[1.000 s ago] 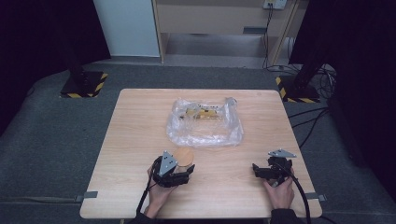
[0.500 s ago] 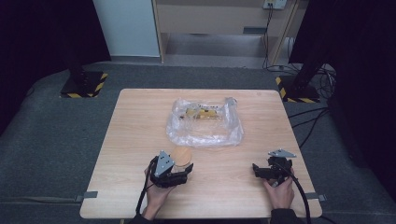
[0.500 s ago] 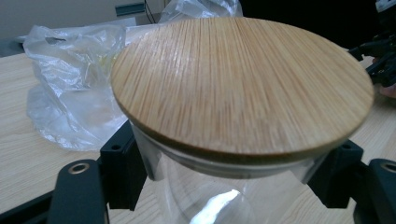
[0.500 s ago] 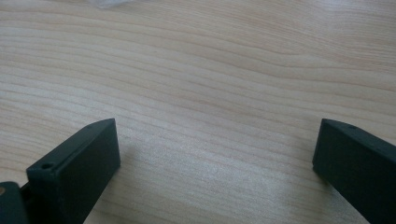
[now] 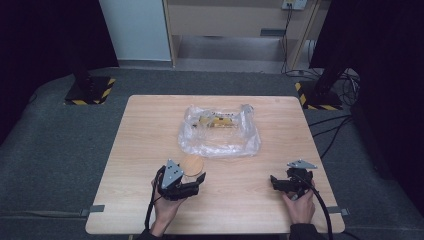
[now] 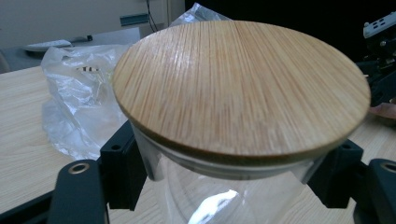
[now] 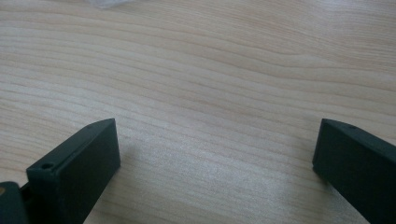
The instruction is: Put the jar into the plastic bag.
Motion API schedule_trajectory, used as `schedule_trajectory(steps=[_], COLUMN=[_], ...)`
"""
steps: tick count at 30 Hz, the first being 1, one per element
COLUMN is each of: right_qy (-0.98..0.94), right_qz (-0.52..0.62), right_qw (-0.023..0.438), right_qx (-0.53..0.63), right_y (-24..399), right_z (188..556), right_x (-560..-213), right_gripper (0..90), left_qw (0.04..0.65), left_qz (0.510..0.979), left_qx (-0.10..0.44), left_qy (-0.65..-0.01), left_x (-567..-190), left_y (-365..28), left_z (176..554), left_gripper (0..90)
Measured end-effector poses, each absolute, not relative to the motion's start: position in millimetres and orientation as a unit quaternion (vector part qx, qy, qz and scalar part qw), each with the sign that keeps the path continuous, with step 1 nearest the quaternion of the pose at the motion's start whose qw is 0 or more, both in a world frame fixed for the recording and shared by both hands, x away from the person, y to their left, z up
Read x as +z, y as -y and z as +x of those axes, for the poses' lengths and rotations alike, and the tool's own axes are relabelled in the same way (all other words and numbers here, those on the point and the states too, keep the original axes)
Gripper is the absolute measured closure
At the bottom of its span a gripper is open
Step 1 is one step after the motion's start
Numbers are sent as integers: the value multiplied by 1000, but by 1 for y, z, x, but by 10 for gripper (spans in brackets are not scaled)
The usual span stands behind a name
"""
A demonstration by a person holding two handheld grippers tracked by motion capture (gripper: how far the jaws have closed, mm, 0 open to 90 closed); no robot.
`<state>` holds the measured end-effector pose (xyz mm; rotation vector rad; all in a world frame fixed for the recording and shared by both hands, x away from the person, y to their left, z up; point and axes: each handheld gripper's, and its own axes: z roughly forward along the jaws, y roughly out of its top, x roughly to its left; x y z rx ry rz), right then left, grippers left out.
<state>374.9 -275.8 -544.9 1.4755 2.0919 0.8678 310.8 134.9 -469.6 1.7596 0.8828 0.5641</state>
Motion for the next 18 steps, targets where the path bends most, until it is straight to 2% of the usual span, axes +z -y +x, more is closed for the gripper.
schedule_trajectory(steps=[18], right_qy=[-755], right_qz=[533], right_qw=[217], right_qx=[313], right_y=[276], right_z=[375], right_x=[-545], right_gripper=[7], left_qw=[522], left_qz=[728], left_qx=[241], left_qy=[-373], left_x=[-462], left_y=[-136], left_z=[314], left_gripper=[256])
